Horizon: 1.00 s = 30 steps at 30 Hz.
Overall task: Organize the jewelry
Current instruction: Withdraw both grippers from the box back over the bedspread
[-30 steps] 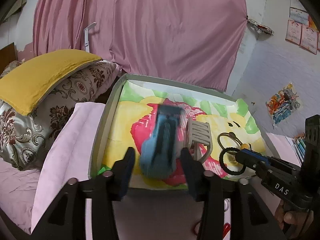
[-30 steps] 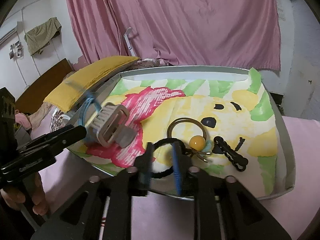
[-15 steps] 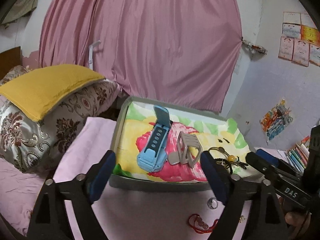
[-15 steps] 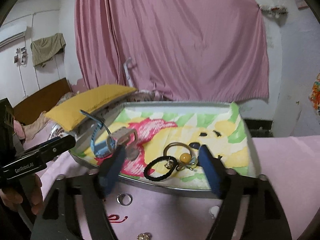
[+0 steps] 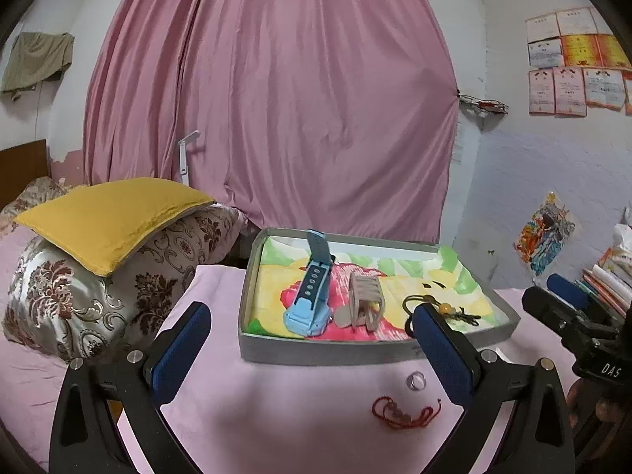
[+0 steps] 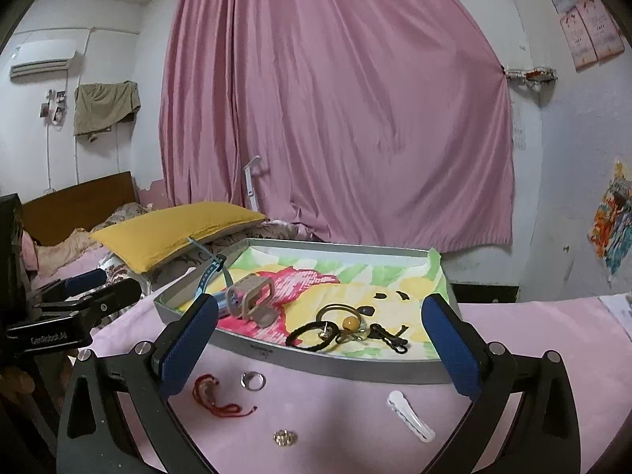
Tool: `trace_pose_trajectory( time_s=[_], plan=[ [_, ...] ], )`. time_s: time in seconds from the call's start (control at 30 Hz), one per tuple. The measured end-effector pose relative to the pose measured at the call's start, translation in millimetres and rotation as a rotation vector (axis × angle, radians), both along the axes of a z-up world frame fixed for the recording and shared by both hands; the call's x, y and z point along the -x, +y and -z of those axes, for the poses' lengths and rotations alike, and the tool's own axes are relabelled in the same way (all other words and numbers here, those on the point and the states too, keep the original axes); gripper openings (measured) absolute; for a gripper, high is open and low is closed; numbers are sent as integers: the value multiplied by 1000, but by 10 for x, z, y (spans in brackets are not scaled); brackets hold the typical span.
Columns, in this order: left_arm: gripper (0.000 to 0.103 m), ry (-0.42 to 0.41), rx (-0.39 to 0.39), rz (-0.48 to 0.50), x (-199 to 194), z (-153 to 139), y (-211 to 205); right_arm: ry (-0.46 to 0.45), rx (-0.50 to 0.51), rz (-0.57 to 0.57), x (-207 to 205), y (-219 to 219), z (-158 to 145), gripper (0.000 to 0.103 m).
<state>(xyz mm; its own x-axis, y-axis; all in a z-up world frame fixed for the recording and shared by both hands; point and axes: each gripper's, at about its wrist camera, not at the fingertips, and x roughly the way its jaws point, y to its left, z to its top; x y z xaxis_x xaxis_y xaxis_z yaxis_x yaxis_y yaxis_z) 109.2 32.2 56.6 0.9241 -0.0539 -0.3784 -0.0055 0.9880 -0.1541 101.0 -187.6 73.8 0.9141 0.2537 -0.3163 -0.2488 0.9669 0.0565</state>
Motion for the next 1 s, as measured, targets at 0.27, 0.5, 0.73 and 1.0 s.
trace_pose_trajectory(
  time_s=[0.27,0.5,0.73,1.0],
  plan=[
    [102,20,-28,25,165,30,-36,60,43,-13,131,-81,46,101],
    [102,119,-13,75,156,134,-34,185,78,-47,91,-127,189,101],
    [102,227,-1,121,62,285,-78,299,80,-103,2,-95,355,100],
    [101,294,-7,161,-1,398,-157,384,122,-171,-46,31,485,64]
  ],
)
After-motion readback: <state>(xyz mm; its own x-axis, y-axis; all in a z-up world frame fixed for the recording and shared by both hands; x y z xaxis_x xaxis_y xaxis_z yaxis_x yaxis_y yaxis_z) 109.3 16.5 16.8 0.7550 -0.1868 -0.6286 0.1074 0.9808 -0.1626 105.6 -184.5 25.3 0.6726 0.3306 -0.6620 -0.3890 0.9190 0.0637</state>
